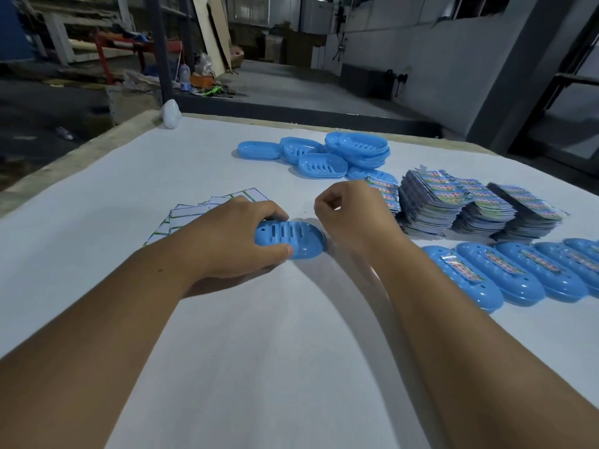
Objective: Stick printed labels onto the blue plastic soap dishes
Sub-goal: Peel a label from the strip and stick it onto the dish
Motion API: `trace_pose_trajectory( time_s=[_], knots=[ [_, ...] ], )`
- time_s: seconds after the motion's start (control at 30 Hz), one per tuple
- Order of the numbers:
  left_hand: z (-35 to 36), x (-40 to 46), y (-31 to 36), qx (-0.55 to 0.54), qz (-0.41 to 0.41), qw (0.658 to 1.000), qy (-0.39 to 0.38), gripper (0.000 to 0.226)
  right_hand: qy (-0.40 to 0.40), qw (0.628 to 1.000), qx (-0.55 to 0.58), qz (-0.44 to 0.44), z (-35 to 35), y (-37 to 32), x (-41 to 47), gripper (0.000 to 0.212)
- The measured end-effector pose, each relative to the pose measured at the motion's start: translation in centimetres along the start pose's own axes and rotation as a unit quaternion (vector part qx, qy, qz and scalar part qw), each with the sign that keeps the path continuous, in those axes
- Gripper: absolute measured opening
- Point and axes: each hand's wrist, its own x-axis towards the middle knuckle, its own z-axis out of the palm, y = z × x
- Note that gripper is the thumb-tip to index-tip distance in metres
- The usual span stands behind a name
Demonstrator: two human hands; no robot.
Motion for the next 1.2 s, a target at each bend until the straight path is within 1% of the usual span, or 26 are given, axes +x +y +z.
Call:
trace_pose_trajectory(
  time_s=[0.1, 0.17, 0.23, 0.3, 0.37, 0.43, 0.5, 0.57, 0.7, 0.73, 0.83, 0.93, 1.03, 1.1, 1.17, 1.2],
  knots=[
    [0.0, 0.0, 0.0, 0.002, -0.001, 1.000, -0.002, 0.053, -0.014, 1.000, -0.023, 0.000, 0.1, 0.0, 0.0, 0.018],
    [0.0, 0.0, 0.1, 0.003, -0.001, 1.000, 0.001, 0.054, -0.005, 0.999, -0.033, -0.002, 0.1, 0.0, 0.0, 0.017],
    [0.1, 0.1, 0.2, 0.001, -0.002, 1.000, 0.006, 0.055, 0.034, 0.998, -0.057, -0.001, -0.1, 0.1, 0.1, 0.019],
    [0.2, 0.1, 0.2, -0.003, -0.001, 1.000, 0.014, 0.056, 0.091, 0.991, -0.101, 0.002, -0.8, 0.5, 0.4, 0.026],
    [0.3, 0.1, 0.1, -0.008, 0.004, 1.000, 0.026, 0.055, 0.115, 0.980, -0.165, 0.010, -1.6, 1.0, 0.7, 0.025],
    [0.4, 0.2, 0.1, -0.007, 0.009, 0.999, 0.037, 0.053, 0.083, 0.968, -0.235, 0.032, -2.1, 1.4, 0.7, 0.013],
    [0.5, 0.3, 0.1, 0.000, 0.014, 0.999, 0.049, 0.052, 0.043, 0.962, -0.265, 0.059, -2.3, 1.6, 0.6, 0.017],
    [0.6, 0.4, 0.1, 0.003, 0.019, 0.998, 0.060, 0.049, 0.040, 0.962, -0.260, 0.077, -2.5, 1.8, 0.6, 0.019],
    [0.6, 0.4, 0.1, 0.005, 0.017, 0.997, 0.076, 0.045, 0.063, 0.967, -0.229, 0.096, -3.0, 1.9, 1.1, 0.035],
    [0.6, 0.4, 0.1, 0.005, 0.016, 0.997, 0.077, 0.044, 0.062, 0.968, -0.225, 0.096, -3.0, 1.9, 1.1, 0.033],
    [0.6, 0.3, 0.3, 0.002, 0.018, 0.997, 0.080, 0.042, 0.046, 0.969, -0.228, 0.087, -3.0, 2.0, 1.0, 0.016],
    [0.6, 0.3, 0.4, 0.002, 0.020, 0.996, 0.087, 0.041, 0.029, 0.970, -0.228, 0.083, -3.2, 2.0, 0.9, 0.016],
    [0.6, 0.3, 0.5, 0.004, 0.016, 0.996, 0.086, 0.041, 0.028, 0.970, -0.228, 0.075, -3.4, 2.1, 0.9, 0.018],
    [0.6, 0.4, 0.5, 0.006, 0.015, 0.996, 0.088, 0.041, 0.042, 0.972, -0.219, 0.073, -3.5, 2.0, 0.9, 0.022],
    [0.6, 0.4, 0.5, 0.005, 0.019, 0.995, 0.101, 0.040, 0.069, 0.973, -0.205, 0.082, -3.5, 2.1, 1.0, 0.034],
    [0.6, 0.4, 0.5, 0.005, 0.020, 0.994, 0.108, 0.038, 0.084, 0.974, -0.195, 0.084, -3.5, 2.2, 1.0, 0.037]
  ],
)
